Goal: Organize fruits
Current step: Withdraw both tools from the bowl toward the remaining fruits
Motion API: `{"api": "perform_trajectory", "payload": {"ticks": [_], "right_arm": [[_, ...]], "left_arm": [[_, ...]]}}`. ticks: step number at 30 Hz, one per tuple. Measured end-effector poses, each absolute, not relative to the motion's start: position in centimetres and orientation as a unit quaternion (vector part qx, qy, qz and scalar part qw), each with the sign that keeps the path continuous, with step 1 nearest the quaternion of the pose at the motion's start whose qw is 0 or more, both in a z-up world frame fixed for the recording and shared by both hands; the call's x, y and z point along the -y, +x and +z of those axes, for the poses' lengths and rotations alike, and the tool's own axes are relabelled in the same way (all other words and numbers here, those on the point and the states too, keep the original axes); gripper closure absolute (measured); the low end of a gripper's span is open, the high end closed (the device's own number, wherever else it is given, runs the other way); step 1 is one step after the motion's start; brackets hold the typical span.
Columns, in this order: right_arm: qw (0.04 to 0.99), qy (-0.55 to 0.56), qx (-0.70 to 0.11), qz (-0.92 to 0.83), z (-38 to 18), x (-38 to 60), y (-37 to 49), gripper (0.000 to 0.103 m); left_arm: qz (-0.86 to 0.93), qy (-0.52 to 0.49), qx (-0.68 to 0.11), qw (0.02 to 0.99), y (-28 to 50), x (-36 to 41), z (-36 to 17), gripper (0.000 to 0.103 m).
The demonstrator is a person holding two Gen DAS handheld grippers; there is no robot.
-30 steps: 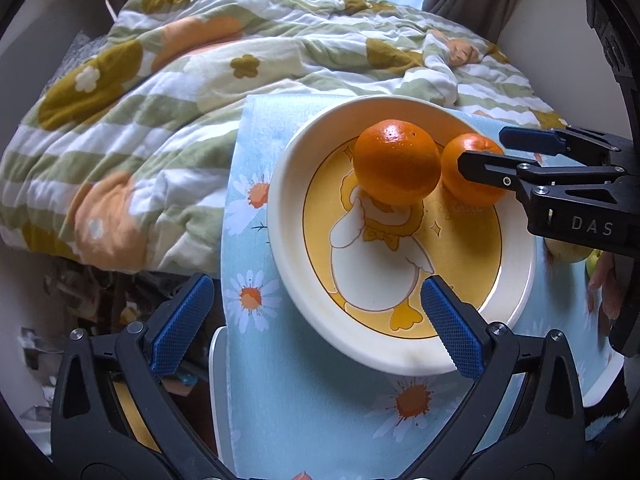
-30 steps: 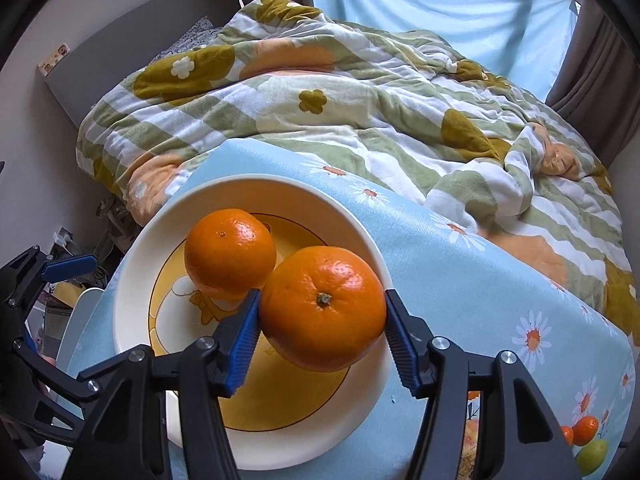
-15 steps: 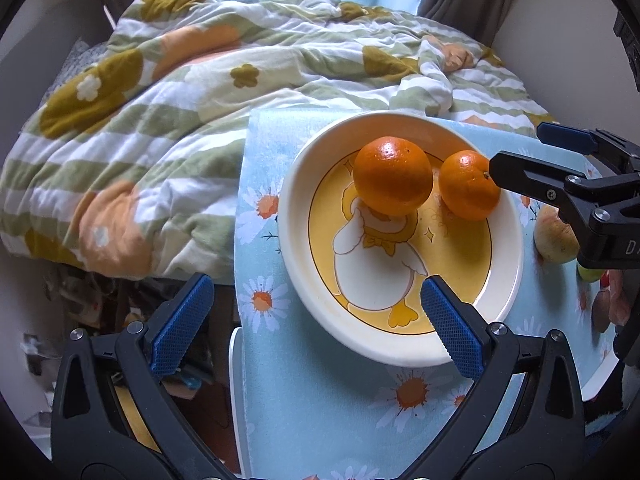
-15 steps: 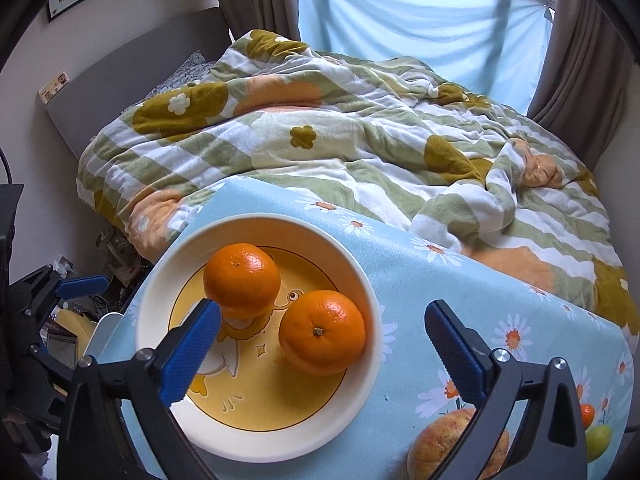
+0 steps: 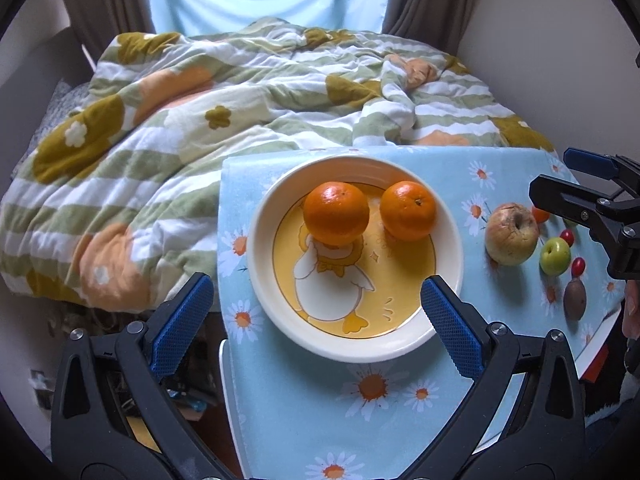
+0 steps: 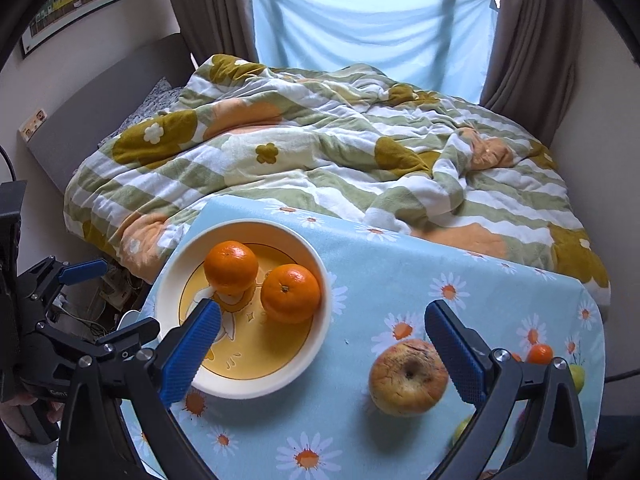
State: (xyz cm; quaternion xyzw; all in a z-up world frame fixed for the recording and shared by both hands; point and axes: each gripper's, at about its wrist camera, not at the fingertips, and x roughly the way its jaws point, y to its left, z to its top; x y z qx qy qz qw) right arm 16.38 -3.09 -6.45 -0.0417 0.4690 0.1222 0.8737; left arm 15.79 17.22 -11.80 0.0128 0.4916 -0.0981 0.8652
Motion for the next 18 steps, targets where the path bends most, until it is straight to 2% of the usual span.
{"api": "perform_trajectory", "payload": {"ticks": [18], "right_arm": [[0.889,0.002,-0.458,0.019,-3.9,17.4,10.2,0.001]], "left_arm": [[-0.165,0.028,-0.466,0.869,13.7,-6.3,-8.7,0.0]]}}
